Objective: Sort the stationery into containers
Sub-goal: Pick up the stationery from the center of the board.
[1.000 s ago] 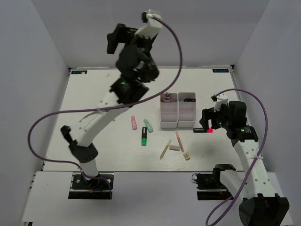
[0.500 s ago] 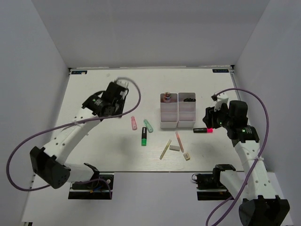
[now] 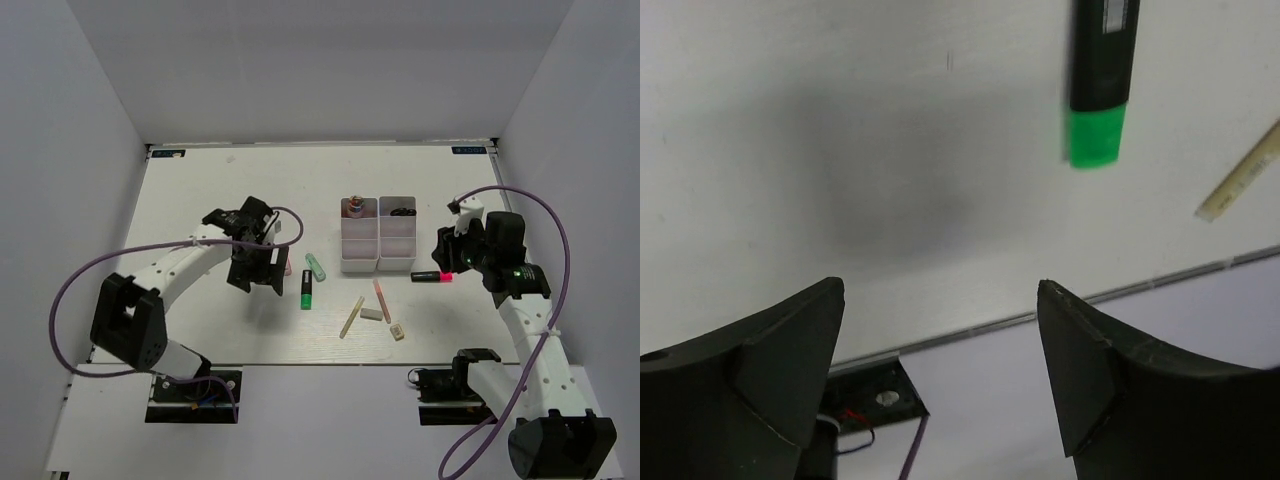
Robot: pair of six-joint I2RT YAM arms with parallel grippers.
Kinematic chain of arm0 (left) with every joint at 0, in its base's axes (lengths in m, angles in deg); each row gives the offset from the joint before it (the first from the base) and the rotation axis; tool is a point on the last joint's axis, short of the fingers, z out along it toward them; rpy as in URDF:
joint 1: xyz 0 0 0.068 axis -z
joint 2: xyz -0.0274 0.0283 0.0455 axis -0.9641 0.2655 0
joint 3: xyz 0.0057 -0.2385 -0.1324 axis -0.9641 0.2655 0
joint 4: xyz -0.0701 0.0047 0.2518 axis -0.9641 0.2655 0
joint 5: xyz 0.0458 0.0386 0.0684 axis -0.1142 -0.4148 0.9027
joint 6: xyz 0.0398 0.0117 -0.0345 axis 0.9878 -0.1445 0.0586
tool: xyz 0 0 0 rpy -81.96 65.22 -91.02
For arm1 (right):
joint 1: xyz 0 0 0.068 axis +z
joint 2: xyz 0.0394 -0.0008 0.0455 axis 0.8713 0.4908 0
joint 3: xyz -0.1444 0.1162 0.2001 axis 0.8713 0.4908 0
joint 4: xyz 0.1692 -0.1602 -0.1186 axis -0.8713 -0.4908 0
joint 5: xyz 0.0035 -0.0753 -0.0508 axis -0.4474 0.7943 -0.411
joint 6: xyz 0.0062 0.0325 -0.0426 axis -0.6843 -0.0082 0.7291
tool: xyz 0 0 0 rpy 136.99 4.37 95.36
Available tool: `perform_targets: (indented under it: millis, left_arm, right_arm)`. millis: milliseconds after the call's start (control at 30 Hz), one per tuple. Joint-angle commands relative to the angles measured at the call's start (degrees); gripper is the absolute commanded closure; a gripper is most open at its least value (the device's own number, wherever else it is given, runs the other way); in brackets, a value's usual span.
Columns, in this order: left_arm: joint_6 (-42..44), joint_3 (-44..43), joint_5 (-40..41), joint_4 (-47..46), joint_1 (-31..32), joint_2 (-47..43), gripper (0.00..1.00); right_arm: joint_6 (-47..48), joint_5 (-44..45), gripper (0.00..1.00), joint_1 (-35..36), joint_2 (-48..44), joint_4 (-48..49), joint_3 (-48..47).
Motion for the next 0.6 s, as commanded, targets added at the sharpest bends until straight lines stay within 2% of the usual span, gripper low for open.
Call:
perform_targets:
  millis: [0,100,167,233,333,567]
  left_arm:
    - [-4.5,-3.2,2.1,-6.9,-0.1,3.7,0.14]
    - [-9.5,-6.2,6.1,-10.3,0.0,6.2,0.28]
    - [-12.0,-7.1,8.0,-11.3,0.1,7.7,0.32]
    - [-13.5,-8.7,10.5,-11.9,-0.2,8.7,0.32]
    - [-17.1,-10.7,10.5,-11.9,-0.1,13.4,0.24]
    - [-19.9,-11.8,12.5,-14.1,0.5,17.9,0.19]
  right_arm:
    - [0.7,-0.7,0.51,0.3,-0.2,0.4,0.2]
    - [0.6,-0.9,0.51,0.1,-0.3,0.3,0.5]
    - [0.6,-1.0,0.51,0.1,-0.1,0.4,0.6]
    - [0.6,-0.9,0.51,0.2,-0.1,0.4,0.7]
    - [0.6,-0.9,0.51,0.1,-0.2,0.3,0.7]
    - [0.7,-0.9,0.51,0.1,-0.1,0.4,0.7]
